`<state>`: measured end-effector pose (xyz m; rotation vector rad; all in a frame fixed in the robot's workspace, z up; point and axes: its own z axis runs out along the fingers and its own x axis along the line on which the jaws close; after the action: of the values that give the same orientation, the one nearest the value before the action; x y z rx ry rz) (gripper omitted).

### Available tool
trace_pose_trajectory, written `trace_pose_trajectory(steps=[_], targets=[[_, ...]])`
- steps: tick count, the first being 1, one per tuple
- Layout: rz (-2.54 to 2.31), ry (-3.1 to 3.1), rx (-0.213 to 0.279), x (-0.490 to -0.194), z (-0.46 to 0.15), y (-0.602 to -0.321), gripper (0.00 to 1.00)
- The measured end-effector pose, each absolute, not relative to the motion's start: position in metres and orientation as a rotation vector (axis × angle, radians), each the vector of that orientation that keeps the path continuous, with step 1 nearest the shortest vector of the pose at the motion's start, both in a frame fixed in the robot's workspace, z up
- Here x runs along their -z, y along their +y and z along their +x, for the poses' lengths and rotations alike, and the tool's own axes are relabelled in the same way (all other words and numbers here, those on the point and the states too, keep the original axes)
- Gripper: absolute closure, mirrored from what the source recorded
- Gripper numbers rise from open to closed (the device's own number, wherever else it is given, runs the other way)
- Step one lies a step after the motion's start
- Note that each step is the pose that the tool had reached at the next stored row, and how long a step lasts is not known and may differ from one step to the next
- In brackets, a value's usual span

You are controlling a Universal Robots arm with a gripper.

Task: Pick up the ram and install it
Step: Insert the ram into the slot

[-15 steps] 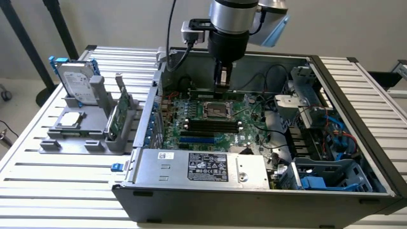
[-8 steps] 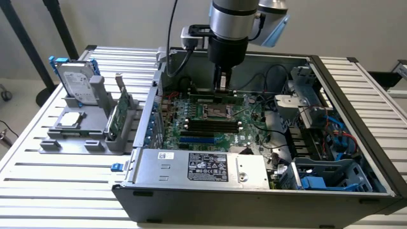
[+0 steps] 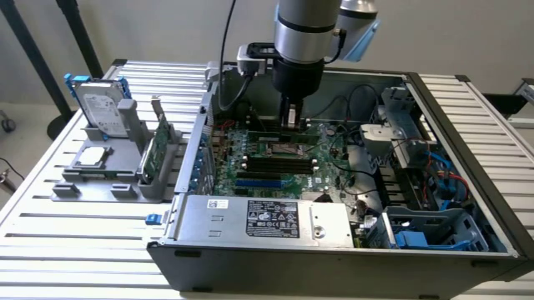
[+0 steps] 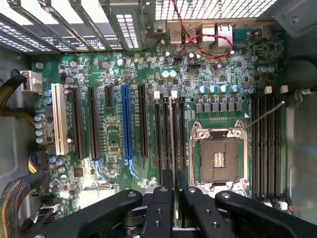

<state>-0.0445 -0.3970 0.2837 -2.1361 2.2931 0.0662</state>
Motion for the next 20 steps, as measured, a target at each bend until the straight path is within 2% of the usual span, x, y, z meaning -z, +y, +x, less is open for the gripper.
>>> trace_pose_trajectory(steps=[20], targets=[[-2.139, 2.296, -0.059, -0.248, -0.044, -0.402, 0.86]])
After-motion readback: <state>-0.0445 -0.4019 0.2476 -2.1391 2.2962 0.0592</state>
